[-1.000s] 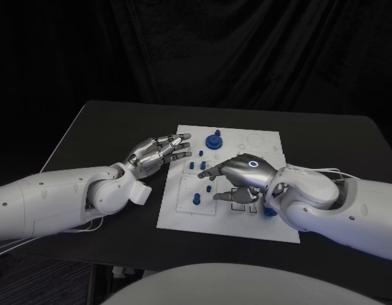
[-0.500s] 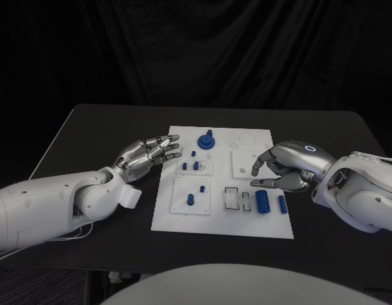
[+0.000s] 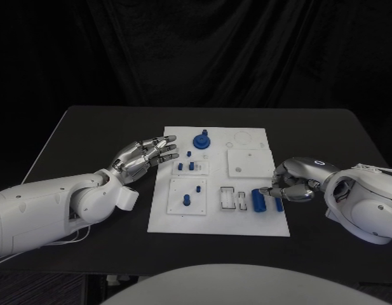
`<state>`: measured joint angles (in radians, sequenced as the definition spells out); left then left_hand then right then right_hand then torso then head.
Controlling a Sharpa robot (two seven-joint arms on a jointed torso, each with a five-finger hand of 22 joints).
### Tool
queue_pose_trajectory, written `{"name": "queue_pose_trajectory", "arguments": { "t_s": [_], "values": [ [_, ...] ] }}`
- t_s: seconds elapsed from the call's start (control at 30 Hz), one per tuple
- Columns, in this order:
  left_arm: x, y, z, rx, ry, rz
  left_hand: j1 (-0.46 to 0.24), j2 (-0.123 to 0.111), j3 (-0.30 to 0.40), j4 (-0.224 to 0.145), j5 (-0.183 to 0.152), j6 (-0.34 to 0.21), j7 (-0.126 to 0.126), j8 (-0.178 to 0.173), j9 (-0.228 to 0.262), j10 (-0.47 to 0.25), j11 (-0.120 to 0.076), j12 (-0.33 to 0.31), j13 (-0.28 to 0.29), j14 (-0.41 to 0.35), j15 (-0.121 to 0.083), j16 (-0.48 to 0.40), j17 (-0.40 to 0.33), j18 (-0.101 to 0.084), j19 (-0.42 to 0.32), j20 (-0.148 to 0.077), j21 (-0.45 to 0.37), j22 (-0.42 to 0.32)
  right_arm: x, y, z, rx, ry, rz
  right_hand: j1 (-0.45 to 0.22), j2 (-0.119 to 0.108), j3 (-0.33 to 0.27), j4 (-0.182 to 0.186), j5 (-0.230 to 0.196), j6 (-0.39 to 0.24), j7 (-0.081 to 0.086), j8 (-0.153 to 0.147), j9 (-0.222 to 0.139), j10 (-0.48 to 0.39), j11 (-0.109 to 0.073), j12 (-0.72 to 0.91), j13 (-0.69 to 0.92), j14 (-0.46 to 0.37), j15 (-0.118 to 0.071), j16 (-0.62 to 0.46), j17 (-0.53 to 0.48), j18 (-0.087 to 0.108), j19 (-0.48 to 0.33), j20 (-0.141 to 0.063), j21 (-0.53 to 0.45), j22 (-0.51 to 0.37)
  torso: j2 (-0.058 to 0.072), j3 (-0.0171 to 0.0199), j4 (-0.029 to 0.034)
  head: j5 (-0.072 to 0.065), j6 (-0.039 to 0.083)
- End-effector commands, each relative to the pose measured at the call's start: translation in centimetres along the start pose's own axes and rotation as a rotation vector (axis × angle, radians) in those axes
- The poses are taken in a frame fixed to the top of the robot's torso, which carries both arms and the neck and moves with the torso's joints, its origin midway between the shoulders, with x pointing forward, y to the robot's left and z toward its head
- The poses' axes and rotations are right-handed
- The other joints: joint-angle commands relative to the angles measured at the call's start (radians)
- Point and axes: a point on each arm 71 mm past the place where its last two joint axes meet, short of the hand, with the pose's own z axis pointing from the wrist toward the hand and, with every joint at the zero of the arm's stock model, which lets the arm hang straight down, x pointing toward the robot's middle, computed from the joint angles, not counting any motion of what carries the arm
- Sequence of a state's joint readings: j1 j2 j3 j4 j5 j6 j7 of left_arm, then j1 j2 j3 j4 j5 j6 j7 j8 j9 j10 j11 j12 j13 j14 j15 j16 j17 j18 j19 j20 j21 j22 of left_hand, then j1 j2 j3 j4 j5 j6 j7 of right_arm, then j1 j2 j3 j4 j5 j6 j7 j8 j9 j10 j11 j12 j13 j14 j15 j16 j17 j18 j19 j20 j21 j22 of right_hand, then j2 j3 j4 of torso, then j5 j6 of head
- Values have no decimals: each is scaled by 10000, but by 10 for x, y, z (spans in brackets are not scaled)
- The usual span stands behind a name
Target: Assemble the parts on the task board
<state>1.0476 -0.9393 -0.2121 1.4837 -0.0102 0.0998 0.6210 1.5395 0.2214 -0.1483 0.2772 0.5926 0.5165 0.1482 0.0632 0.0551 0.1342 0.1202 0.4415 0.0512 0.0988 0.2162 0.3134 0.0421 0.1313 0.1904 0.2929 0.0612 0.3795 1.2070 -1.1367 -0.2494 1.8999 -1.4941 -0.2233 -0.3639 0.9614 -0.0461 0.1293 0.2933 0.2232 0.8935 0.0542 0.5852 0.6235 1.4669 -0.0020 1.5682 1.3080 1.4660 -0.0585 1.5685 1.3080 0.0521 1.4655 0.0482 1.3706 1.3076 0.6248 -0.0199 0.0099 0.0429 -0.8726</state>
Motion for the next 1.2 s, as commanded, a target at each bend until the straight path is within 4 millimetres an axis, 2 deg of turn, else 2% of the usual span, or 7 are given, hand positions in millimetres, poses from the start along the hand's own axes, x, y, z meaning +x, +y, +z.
{"name": "queue_pose_trajectory", "arguments": {
  "t_s": [0.03, 0.23, 0.5, 0.7, 0.83, 0.9, 1.2],
  "values": [
    [2, 0, 1, 105, 40, -78, 88, 10, 71, -1, 67, 80, -6, 36, 16, 30, 54, 56, 11, 48, -12, 56, 7, -143, 45, -2, 38, 7, 5, -4, 1, 944, 417, -11, -67, -53, 93, -6, 29, -98, -3, 203, 264, 1039, -90, 26, 2628, 1048, -101, 23, 2628, -164, 462, -61, 332, 2173, -1, 15, 36, -103, 0],
    [2, 0, 2, 105, 59, -85, 89, 12, 76, 0, 68, 80, -5, 37, 16, 38, 58, 74, 13, 52, -12, 63, 8, -143, 48, -2, 39, 6, 10, -4, 7, 1074, 593, -76, -69, -12, 182, -3, 178, -165, -40, 396, 530, 1039, -124, 26, 2628, 1048, -133, 23, 2628, -180, 482, -91, 452, 2193, 0, 43, -10, -110, 0],
    [2, 1, 2, 97, 87, -100, 92, 16, 82, 1, 69, 51, -5, 33, 13, 39, 60, 71, 13, 52, -13, 59, 7, -144, 53, -2, 40, 11, 21, -3, 13, 1099, 837, -77, -131, 61, 213, -2, 214, -183, -51, 457, 621, 1039, -135, 26, 2628, 1048, -142, 23, 2628, -181, 478, -99, 471, 2193, -4, 13, 19, -84, 0],
    [1, 0, 1, 92, 68, -98, 95, 20, 89, 1, 67, 57, -5, 33, 13, 48, 63, 90, 15, 54, -11, 61, 7, -145, 52, -2, 40, 2, 28, 0, 18, 1011, 870, -3, -869, 329, 57, 9, -705, -241, -65, 549, 864, 1039, -152, 26, 2628, 1048, -162, 23, 2628, -169, 434, -119, 474, 2176, 0, 11, 23, -86, 0],
    [0, 0, 1, 83, 50, -92, 95, 20, 89, 1, 67, 57, -5, 33, 13, 48, 63, 90, 15, 54, -11, 61, 7, -145, 52, -2, 40, 2, 30, 1, 20, 1001, 893, -11, -1072, 363, -66, 12, -763, -212, -74, 568, 917, 1039, -159, 26, 2628, 1048, -170, 23, 2628, -171, 432, -123, 496, 2178, 2, 18, 31, -95, 0],
    [0, 1, 0, 79, 52, -96, 95, 20, 89, 1, 67, 57, -5, 33, 13, 48, 63, 90, 15, 54, -11, 61, 7, -145, 52, -2, 40, 2, 31, 1, 22, 1014, 909, -21, -1312, 453, -244, 7, -1093, -171, -89, 574, 966, 1039, -172, 26, 2628, 1048, -182, 23, 2628, -172, 431, -132, 520, 2179, 1, 18, 36, -95, 0],
    [0, 2, 0, 45, 62, -118, 100, 28, 102, 2, 67, 57, -2, 32, 12, 59, 71, 110, 17, 57, -10, 66, 7, -147, 58, -3, 41, 4, 36, 0, 25, 1266, 1428, -278, -1439, 537, -435, 3, -989, -114, -108, 565, 1006, 1039, -191, 26, 2628, 1048, -197, 23, 2628, -164, 411, -146, 501, 2168, -1, 21, 8, -89, 0]
  ]
}}
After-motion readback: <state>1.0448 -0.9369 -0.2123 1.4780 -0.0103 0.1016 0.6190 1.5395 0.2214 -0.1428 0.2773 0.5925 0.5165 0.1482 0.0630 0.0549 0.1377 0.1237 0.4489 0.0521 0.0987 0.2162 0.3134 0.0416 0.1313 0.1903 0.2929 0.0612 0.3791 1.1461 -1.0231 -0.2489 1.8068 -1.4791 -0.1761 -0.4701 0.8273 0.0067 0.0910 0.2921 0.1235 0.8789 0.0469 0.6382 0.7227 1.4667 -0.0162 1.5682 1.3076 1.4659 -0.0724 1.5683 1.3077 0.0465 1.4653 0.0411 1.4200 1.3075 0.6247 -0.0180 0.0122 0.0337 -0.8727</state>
